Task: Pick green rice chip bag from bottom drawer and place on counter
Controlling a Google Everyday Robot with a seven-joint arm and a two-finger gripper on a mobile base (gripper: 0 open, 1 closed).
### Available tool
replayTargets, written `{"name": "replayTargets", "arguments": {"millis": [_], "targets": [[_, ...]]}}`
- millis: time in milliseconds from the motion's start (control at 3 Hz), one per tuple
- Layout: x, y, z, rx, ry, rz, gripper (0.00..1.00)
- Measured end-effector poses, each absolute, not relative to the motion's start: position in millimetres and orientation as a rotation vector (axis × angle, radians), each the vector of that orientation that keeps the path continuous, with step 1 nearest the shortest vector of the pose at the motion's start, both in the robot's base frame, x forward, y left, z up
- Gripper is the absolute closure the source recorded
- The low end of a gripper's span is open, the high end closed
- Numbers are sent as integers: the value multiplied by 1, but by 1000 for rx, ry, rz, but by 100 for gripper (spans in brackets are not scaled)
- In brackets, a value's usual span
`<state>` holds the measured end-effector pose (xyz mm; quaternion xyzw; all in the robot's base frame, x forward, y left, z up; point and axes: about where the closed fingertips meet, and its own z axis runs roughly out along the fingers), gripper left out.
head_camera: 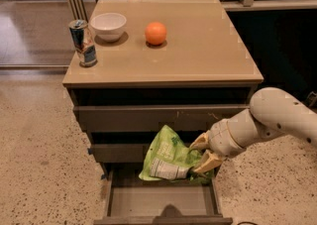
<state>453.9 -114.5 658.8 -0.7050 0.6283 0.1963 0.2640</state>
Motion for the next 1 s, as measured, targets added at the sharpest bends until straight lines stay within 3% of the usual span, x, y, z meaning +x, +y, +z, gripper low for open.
{"name": "replayTargets", "arguments": {"millis": [1000], "targets": [[470, -118, 707, -1789, 1732, 664, 100]]}}
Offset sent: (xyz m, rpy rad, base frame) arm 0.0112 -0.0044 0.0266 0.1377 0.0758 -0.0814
